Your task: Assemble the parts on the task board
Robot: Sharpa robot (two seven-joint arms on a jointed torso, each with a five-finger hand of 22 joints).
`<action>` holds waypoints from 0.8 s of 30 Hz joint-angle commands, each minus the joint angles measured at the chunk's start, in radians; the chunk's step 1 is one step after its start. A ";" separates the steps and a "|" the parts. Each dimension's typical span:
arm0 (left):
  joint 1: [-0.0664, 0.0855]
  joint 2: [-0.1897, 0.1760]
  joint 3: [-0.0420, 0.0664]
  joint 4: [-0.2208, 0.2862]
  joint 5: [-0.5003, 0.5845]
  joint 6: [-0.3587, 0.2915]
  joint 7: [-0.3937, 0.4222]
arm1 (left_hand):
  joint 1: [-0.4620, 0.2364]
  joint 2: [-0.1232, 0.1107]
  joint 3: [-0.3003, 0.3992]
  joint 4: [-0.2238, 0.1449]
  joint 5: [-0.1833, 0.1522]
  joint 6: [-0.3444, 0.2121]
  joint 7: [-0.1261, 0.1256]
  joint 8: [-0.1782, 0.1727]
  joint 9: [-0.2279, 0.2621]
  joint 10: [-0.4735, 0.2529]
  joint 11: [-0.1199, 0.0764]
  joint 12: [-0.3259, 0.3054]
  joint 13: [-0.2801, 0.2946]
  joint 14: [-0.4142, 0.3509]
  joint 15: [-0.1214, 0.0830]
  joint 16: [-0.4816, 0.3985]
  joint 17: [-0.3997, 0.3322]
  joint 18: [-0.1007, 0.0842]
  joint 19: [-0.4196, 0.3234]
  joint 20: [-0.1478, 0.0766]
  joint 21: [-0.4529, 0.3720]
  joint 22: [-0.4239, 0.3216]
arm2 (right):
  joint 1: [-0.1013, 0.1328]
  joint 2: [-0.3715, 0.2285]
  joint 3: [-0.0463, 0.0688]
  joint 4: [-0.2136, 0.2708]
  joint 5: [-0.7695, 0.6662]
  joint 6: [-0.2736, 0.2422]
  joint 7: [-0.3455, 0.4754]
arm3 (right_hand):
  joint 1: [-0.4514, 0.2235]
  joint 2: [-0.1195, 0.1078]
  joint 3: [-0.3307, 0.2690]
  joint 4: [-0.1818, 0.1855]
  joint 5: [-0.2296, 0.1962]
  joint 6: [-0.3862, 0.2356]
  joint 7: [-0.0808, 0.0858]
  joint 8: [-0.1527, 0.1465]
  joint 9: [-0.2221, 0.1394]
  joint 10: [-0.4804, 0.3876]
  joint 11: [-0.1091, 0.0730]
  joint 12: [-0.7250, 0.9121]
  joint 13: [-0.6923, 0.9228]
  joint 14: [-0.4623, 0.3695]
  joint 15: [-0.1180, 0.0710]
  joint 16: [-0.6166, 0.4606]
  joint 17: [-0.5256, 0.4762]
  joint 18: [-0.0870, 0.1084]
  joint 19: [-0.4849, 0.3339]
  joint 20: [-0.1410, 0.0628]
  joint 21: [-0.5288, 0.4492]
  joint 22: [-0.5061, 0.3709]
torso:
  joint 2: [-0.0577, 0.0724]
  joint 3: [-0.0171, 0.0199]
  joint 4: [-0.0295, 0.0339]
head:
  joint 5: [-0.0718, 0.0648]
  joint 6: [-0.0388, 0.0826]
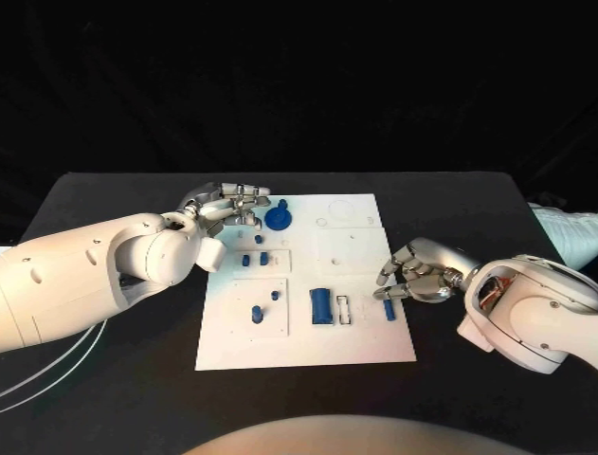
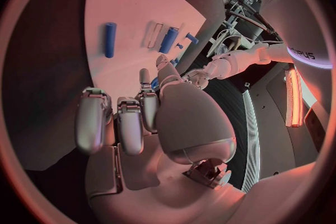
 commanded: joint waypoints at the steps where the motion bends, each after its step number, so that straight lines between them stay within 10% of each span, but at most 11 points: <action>1: 0.000 0.001 0.001 0.003 -0.006 0.014 0.005 | 0.008 0.000 0.001 -0.007 0.005 -0.007 0.030 0.007 0.001 -0.009 0.000 0.003 -0.001 -0.007 0.000 0.006 -0.001 0.013 -0.002 0.004 -0.001 0.001 | -0.004 -0.008 -0.003 -0.004 -0.105 0.022 -0.087 | -0.013 0.005 -0.001 0.013 0.008 0.013 0.001 -0.013 -0.007 -0.001 -0.003 -0.035 -0.169 0.093 0.007 -0.008 0.214 -0.006 0.001 0.008 -0.003 -0.001 | 0.000 0.0006 -0.0002 | -0.003 0.002; 24: 0.000 0.000 0.000 0.002 -0.007 0.020 0.004 | 0.008 0.000 0.001 -0.007 0.005 -0.007 0.030 0.007 0.001 -0.009 0.000 0.003 -0.001 -0.007 0.000 0.006 -0.001 0.013 -0.002 0.004 -0.001 0.001 | -0.047 0.027 -0.006 -0.029 -0.232 0.062 -0.216 | -0.078 -0.020 -0.048 0.094 0.015 0.053 0.000 -0.055 -0.029 -0.011 -0.003 -0.076 -0.199 0.085 0.006 -0.033 0.178 0.000 -0.010 0.008 -0.024 -0.034 | 0.002 0.0014 0.0023 | -0.012 0.004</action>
